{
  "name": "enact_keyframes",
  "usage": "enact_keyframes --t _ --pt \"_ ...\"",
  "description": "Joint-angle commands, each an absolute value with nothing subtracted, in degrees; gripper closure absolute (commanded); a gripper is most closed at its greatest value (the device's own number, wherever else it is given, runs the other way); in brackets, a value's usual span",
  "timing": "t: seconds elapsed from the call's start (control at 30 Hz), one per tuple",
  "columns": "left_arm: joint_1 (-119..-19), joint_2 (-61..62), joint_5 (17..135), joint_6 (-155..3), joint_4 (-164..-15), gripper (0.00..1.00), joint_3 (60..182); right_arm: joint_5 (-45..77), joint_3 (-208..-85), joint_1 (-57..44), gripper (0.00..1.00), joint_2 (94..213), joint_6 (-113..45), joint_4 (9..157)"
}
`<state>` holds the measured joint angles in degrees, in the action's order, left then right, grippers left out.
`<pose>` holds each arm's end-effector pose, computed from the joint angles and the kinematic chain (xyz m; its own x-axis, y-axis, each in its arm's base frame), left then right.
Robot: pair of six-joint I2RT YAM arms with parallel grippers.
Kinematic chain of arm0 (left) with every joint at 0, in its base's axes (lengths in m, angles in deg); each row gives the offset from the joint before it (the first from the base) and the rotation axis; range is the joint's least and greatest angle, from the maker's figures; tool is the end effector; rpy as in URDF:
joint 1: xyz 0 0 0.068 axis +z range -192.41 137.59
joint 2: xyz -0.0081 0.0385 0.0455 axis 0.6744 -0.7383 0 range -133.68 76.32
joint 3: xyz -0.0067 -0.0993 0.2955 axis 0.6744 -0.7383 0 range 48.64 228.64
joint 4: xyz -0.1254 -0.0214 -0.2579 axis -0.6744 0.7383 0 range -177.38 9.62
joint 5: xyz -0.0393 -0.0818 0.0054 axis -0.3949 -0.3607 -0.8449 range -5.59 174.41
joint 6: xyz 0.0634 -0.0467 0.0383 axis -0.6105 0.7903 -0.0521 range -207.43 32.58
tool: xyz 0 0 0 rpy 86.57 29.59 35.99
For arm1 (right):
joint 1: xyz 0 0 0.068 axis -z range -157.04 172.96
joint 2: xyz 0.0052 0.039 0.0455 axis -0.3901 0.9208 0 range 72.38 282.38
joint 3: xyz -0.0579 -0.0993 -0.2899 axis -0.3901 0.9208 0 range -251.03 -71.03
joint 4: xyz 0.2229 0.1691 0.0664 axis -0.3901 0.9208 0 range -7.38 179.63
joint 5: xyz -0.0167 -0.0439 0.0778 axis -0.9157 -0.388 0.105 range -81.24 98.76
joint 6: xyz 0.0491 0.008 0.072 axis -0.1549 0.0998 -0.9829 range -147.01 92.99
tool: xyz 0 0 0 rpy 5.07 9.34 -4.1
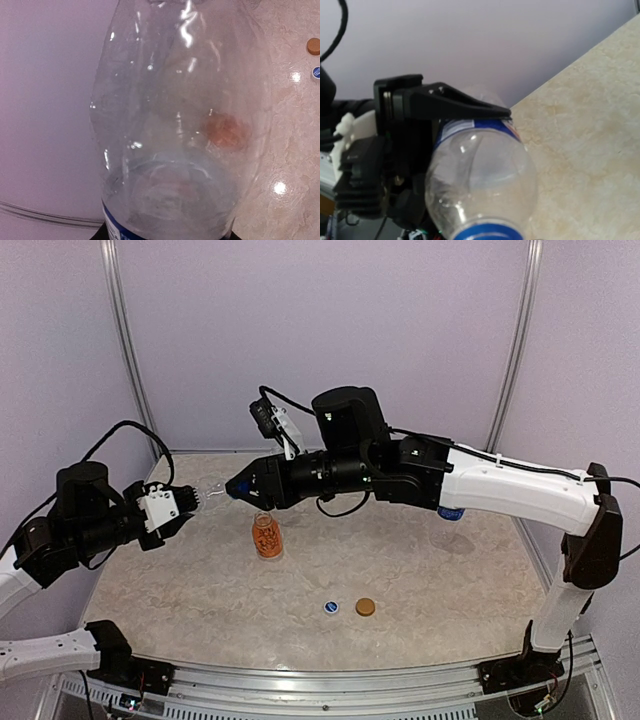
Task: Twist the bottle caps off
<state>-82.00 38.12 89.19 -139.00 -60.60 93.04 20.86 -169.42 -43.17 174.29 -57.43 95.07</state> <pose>0.1484 -0.1144 0.3375 0.2821 0.7798 -0.5589 0.5696 0.3326 0.7516 0.1886 0.4662 0.4130 -0.5900 -0.1098 -0.7999 -0.7851 0.3095 0.5365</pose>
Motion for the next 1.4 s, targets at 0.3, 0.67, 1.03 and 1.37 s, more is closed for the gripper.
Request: enact_keyframes --t 0.3,0.67,1.03,1.37 --pt "-82.31 38.94 81.88 -136.11 -54.42 0.59 96.28 25.09 -170.82 -43.80 1.00 176.13 -48.40 98.06" --pt "-82.23 38.61 61.58 -131.74 -26.24 0.58 101.35 -11.08 -154.32 -63.58 1.00 167.60 21.54 91.10" --pt "-82.31 39.29 64.37 -136.34 -25.20 0.59 98.01 -42.46 -142.97 -70.38 1.00 171.02 73.76 59.23" --pt "-82.31 39.84 64.92 -136.73 -26.39 0.59 97.08 -38.61 -140.06 -71.90 1.00 171.51 81.98 50.10"
